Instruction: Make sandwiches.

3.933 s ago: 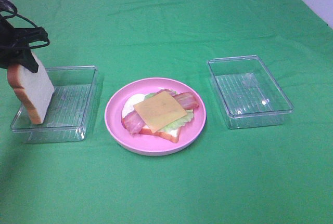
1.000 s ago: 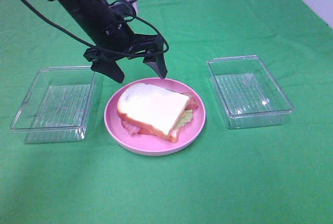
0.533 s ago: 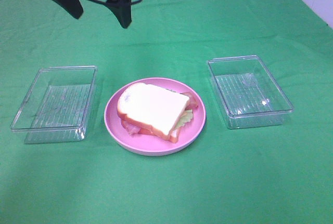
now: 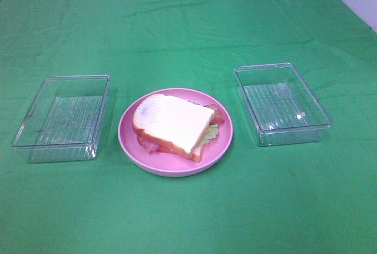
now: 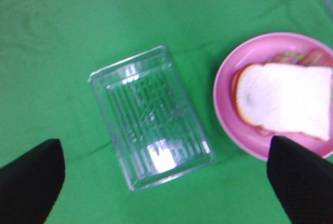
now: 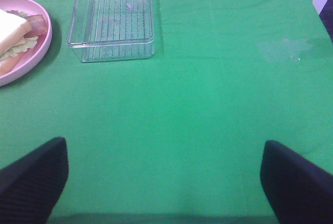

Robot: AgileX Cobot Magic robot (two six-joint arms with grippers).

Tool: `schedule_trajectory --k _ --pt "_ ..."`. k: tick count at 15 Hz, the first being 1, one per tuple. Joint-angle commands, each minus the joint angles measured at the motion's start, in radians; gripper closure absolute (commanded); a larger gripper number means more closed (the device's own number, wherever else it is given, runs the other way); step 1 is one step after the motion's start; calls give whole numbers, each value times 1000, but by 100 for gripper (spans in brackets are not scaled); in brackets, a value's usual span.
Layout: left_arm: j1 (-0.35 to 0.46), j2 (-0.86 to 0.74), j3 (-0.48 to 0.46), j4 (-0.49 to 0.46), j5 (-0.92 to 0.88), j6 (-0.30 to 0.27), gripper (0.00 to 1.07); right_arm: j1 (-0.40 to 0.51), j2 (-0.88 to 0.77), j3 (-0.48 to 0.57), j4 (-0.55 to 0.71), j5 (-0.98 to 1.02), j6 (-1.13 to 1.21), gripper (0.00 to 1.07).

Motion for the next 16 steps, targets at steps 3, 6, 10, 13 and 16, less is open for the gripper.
schedule_trajectory --k 3,6,10,13,16 --pt "2 -292 403 134 54 -151 6 -7 -34 6 5 -11 -9 11" --pt "2 -487 637 124 -10 -244 6 -7 -34 6 5 -11 -9 11" --pt "2 -753 850 1 -17 -234 6 -7 -34 6 5 -11 -9 11" --pt "2 -997 958 -136 -17 -83 6 -7 -34 6 5 -11 -9 11" --pt "2 -1182 1062 -207 -25 138 6 -7 -34 6 5 -11 -9 11"
